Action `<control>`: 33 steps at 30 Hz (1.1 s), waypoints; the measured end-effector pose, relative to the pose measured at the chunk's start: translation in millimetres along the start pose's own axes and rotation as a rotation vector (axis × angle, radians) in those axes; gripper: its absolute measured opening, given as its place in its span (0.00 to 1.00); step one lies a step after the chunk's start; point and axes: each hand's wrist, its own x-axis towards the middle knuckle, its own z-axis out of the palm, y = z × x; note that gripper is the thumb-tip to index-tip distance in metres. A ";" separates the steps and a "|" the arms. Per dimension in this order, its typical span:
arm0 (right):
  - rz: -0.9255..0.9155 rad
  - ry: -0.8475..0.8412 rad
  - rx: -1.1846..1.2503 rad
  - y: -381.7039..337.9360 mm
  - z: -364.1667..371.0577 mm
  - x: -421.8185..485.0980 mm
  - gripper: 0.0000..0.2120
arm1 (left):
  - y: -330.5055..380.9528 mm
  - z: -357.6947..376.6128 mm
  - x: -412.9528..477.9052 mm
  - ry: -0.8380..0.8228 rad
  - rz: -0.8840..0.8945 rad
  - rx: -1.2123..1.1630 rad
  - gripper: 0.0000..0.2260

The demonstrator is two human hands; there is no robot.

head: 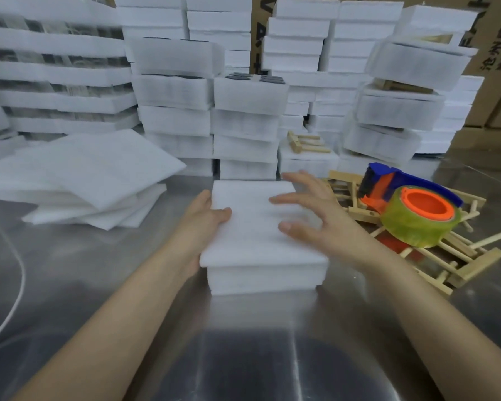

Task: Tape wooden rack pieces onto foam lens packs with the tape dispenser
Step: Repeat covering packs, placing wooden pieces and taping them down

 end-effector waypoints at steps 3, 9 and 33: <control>-0.095 -0.313 -0.132 -7.5 0.8 -1.3 0.32 | -1.4 1.1 -0.2 0.027 0.012 -0.055 0.07; -0.022 -0.327 -0.249 -5.4 -0.8 -0.8 0.32 | 1.1 -3.2 0.2 -0.105 -0.096 -0.230 0.06; -0.118 -0.335 -0.164 -2.2 2.8 -6.2 0.23 | -1.2 8.9 -6.6 0.001 0.017 0.169 0.16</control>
